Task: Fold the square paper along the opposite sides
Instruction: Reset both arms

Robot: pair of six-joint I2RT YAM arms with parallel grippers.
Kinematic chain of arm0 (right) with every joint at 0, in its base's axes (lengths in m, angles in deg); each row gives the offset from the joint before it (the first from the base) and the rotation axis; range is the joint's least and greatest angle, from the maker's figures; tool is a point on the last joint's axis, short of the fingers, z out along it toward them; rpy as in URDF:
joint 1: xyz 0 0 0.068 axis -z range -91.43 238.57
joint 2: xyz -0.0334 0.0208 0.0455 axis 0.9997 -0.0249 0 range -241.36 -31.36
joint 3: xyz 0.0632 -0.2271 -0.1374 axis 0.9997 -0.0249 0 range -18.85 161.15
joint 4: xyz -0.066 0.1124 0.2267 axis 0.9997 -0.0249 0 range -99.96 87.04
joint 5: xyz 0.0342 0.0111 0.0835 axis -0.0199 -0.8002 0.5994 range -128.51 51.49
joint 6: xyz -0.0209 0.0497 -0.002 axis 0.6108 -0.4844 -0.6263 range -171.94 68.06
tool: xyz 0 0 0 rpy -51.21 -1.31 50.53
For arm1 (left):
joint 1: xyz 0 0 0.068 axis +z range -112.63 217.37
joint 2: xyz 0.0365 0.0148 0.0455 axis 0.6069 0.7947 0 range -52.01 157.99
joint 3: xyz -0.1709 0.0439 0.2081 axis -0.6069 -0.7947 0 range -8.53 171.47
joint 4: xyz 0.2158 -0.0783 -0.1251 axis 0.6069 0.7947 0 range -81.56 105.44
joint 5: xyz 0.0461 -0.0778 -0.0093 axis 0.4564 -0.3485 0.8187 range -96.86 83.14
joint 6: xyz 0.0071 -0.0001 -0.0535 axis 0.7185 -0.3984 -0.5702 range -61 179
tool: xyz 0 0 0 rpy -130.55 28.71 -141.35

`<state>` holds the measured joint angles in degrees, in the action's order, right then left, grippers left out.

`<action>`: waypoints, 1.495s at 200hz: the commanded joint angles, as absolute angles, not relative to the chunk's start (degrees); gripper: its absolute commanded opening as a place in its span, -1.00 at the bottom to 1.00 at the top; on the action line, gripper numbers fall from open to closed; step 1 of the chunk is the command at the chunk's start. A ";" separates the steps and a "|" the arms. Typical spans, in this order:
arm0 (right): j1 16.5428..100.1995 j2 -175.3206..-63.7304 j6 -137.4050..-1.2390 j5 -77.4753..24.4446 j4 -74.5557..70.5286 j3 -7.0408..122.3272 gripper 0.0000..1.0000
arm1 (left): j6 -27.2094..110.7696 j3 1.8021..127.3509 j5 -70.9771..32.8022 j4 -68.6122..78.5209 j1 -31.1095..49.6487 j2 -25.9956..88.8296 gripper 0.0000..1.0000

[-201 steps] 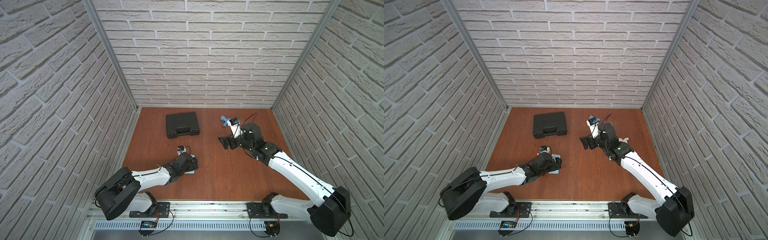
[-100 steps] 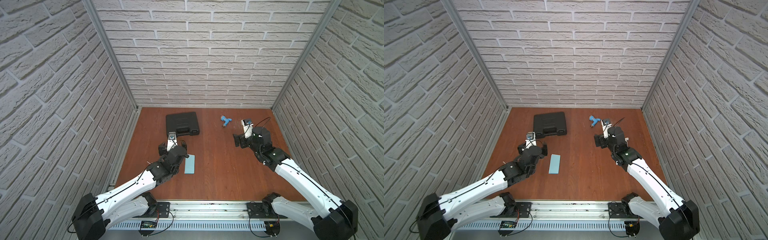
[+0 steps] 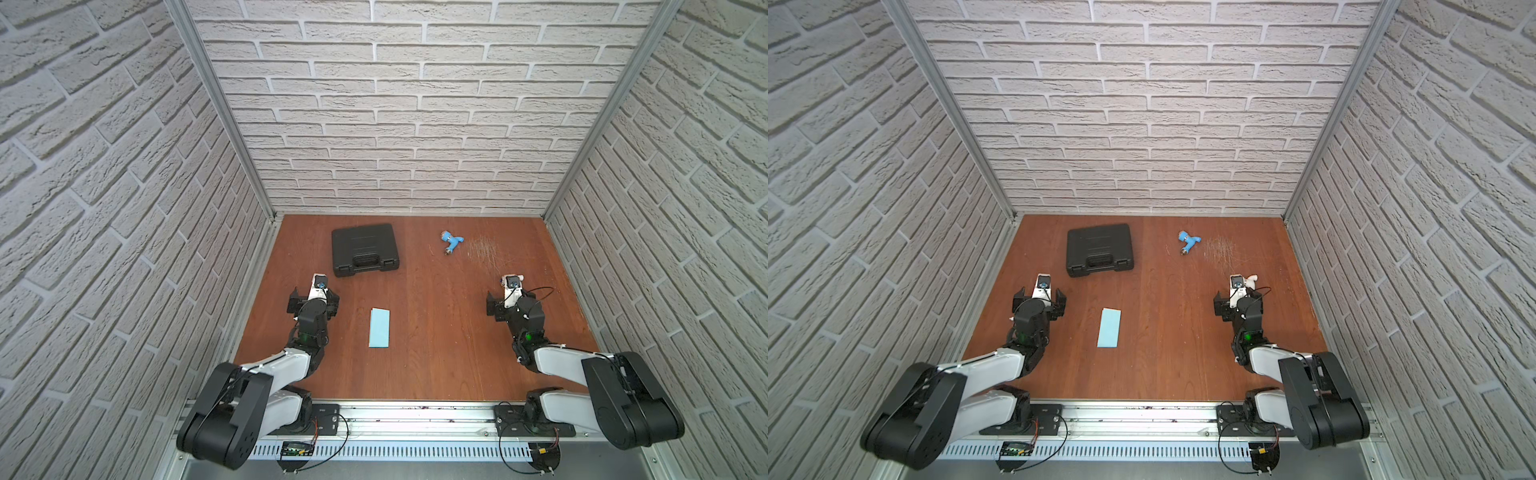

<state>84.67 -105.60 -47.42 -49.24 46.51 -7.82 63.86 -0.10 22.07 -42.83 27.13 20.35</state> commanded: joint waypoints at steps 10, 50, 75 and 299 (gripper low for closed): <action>88.02 -105.90 -48.86 -41.20 60.06 -4.41 0.98 | 66.53 -1.60 18.55 -70.93 29.04 33.96 0.96; 88.57 -102.49 -50.21 -40.88 52.34 -3.67 0.98 | 61.85 1.47 10.39 -67.85 34.63 38.47 0.97; 88.84 -100.88 -50.46 -40.16 47.68 -3.05 0.98 | 63.08 4.40 5.56 -60.70 35.15 37.85 0.97; 90.33 -120.22 -52.11 -40.80 50.56 2.75 0.98 | 59.28 13.19 -1.94 -42.98 40.04 36.80 0.97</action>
<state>90.35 -120.55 -51.55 -40.19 49.83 2.21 59.91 12.07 -0.64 -42.06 39.63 37.79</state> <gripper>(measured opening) 0.989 0.983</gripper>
